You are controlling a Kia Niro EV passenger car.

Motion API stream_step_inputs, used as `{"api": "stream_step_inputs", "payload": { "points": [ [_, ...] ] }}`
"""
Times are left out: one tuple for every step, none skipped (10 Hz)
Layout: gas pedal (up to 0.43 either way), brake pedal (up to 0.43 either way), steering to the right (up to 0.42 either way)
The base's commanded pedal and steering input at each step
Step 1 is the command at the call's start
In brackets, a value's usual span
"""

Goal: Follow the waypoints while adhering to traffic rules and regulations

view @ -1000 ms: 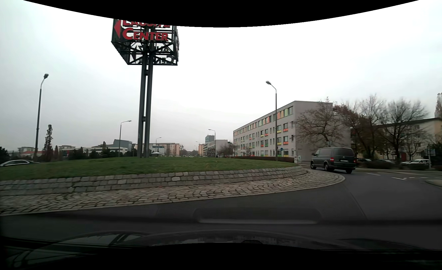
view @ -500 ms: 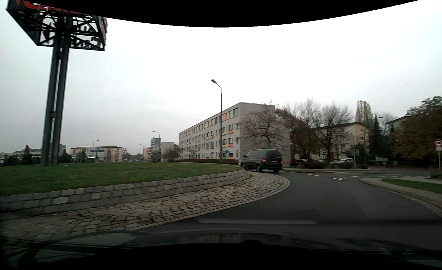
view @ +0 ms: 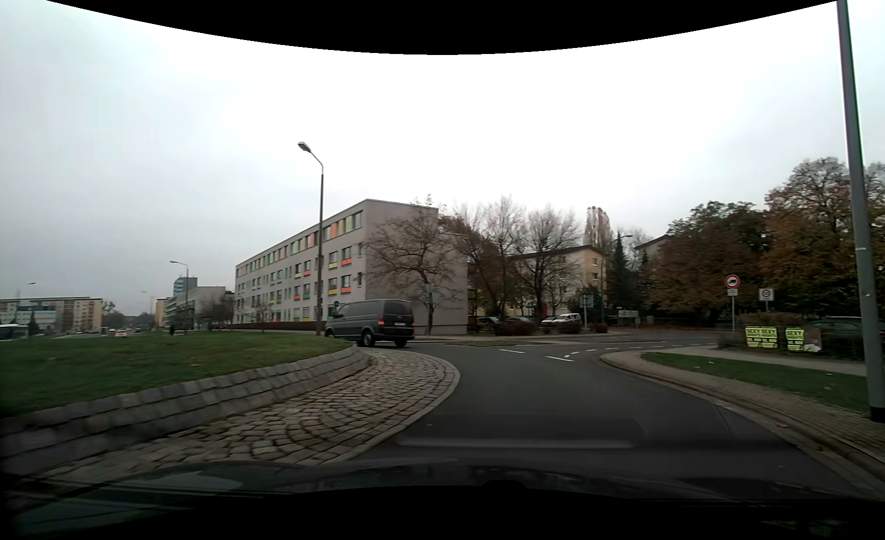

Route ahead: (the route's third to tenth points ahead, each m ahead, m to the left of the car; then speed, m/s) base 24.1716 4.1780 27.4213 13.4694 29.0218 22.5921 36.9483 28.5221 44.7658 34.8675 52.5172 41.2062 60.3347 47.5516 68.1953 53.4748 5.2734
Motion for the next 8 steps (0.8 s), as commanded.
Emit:
{"api": "stream_step_inputs", "payload": {
  "points": [
    [0.209, 0.000, 0.287],
    [0.197, 0.000, 0.239],
    [0.197, 0.000, 0.197],
    [0.189, 0.000, 0.144],
    [0.177, 0.000, 0.097],
    [0.177, 0.000, 0.053],
    [0.169, 0.000, -0.006],
    [0.157, 0.000, -0.055]
  ]
}}
